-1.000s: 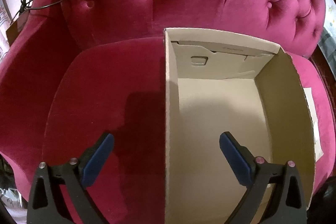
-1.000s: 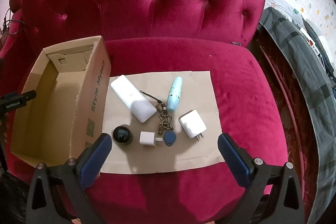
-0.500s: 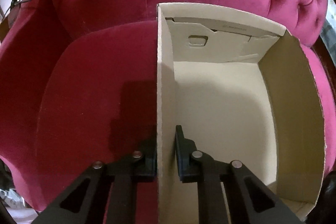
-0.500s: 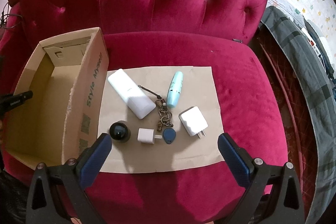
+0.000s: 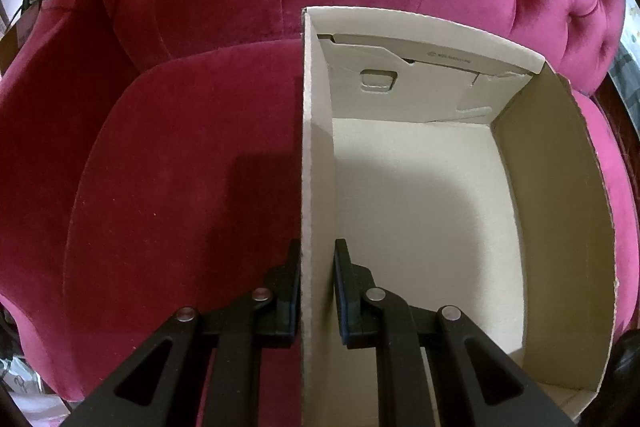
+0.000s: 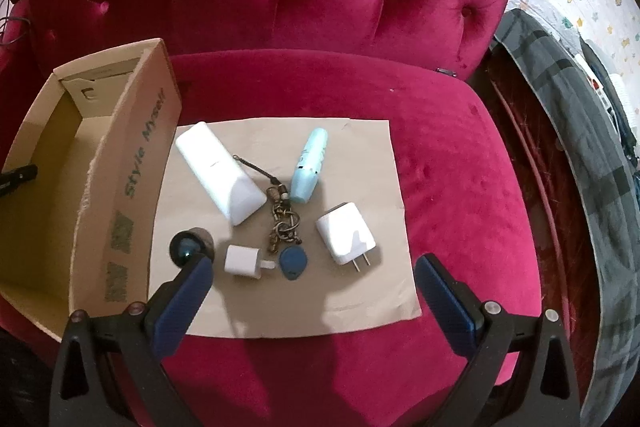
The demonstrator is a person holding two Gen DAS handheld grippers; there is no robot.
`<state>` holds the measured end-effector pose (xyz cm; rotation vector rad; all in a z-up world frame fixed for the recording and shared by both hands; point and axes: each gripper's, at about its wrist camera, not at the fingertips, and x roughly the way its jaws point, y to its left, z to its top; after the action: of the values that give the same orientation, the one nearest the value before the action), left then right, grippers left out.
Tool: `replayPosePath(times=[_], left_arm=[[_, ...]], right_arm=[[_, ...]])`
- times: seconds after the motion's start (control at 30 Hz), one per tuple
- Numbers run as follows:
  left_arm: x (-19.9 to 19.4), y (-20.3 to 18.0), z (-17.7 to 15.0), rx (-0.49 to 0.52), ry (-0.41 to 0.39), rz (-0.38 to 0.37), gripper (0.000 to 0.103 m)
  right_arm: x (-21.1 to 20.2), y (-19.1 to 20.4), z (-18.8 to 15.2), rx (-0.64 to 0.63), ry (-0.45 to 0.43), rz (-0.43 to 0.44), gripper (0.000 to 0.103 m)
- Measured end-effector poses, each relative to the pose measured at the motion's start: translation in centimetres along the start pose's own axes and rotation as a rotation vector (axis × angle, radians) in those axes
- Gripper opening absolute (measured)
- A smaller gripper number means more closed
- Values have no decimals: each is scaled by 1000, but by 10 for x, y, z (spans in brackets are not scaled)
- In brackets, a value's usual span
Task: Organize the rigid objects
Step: 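Move the left tool into the cardboard box while the right tool approaches the items, then grasp the large white charger with the right gripper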
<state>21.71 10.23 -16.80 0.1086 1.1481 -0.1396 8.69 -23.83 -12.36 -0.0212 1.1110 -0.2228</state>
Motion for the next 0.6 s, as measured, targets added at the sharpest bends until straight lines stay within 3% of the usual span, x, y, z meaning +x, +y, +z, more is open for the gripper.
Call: replayPosePath(times=[0.27,0.6], left_arm=[[0,1,0,0,-1,-11,15],[1,3,1,0,3,-9,15]], right_arm=[[25,-12,10,-46,15,-6,103],[79,-36,16,-41,108,49,103]])
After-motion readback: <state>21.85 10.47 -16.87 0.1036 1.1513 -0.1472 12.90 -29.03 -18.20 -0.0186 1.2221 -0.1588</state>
